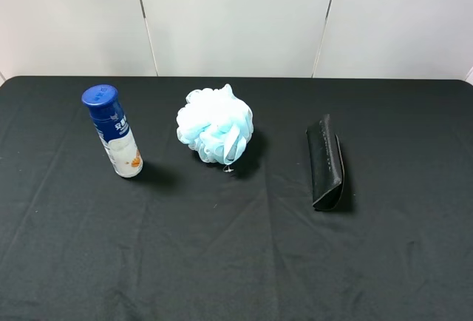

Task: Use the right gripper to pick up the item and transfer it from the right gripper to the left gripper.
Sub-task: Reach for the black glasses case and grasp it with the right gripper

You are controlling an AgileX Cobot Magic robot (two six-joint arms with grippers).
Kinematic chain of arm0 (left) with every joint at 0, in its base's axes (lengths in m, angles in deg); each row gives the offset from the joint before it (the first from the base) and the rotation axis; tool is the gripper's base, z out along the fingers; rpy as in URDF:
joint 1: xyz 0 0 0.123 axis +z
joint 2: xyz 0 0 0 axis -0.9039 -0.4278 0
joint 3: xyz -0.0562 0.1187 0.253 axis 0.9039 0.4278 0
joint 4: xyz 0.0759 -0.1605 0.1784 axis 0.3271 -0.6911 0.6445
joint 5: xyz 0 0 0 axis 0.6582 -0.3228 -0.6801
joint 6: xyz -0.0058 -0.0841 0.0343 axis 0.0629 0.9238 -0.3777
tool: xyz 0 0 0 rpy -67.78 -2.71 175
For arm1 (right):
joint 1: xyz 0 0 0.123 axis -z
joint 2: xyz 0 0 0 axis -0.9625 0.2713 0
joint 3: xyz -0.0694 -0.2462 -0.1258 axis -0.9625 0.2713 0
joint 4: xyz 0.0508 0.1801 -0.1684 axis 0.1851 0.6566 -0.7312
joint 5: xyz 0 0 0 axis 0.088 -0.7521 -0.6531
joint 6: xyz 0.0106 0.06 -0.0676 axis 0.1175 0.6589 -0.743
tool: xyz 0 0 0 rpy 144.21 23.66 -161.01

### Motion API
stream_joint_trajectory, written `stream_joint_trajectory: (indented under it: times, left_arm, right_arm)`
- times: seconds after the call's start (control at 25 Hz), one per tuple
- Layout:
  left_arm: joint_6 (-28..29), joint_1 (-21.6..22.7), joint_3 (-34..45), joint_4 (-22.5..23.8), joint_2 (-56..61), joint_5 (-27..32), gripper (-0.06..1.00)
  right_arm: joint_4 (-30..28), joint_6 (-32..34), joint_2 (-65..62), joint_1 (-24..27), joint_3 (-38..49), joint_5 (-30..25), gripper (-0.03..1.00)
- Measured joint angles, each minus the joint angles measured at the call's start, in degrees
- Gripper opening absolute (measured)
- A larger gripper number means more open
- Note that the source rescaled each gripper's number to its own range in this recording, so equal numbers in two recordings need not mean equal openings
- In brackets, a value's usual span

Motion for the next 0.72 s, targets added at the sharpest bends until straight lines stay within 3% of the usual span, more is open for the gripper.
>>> stream_joint_trajectory:
  times: [0.72]
  left_arm:
    - [0.00,0.00,0.00,0.00,0.00,0.00,1.00]
  right_arm:
    - [0.00,0.00,0.51,0.00,-0.57,-0.71,1.00]
